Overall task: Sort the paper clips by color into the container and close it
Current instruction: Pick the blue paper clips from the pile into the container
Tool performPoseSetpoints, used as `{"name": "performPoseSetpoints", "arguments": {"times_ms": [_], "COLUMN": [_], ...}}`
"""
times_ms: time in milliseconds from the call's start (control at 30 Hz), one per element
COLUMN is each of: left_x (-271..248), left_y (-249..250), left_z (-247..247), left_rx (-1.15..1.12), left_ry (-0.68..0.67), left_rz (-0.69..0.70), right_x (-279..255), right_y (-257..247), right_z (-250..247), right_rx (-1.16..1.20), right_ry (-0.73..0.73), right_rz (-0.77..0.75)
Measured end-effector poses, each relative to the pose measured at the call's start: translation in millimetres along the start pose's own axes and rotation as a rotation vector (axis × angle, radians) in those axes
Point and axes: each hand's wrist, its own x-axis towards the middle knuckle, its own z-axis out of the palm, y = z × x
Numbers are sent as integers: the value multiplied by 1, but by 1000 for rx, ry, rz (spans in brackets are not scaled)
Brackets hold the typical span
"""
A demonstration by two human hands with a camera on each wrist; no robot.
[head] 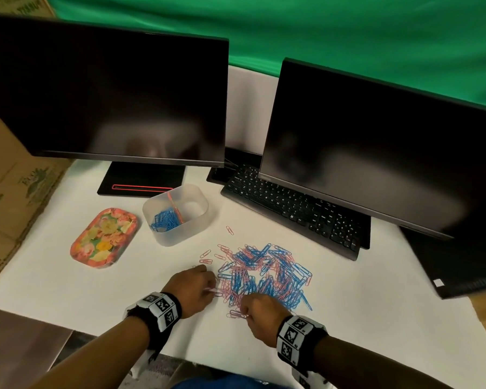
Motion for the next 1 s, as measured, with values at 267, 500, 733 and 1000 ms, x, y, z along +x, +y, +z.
{"name": "performPoseSetpoints", "arguments": {"times_ms": [267,500,733,1000], "left_x": [11,15,15,13], "left_y": [10,2,-2,6], "left_z": [1,-4,-8,3], "left_rx": [66,-32,-73,45], "left_ry": [-32,48,94,-31], "left_rz": [-13,-90,-150,-33], "right_x": [0,-2,-9,-14], "right_y": [2,3,8,22], "right_z": [5,7,7,-2], "right_rx": [73,112,164,262], "right_ry": [13,30,83,160], "right_rz": [68,96,101,64]}}
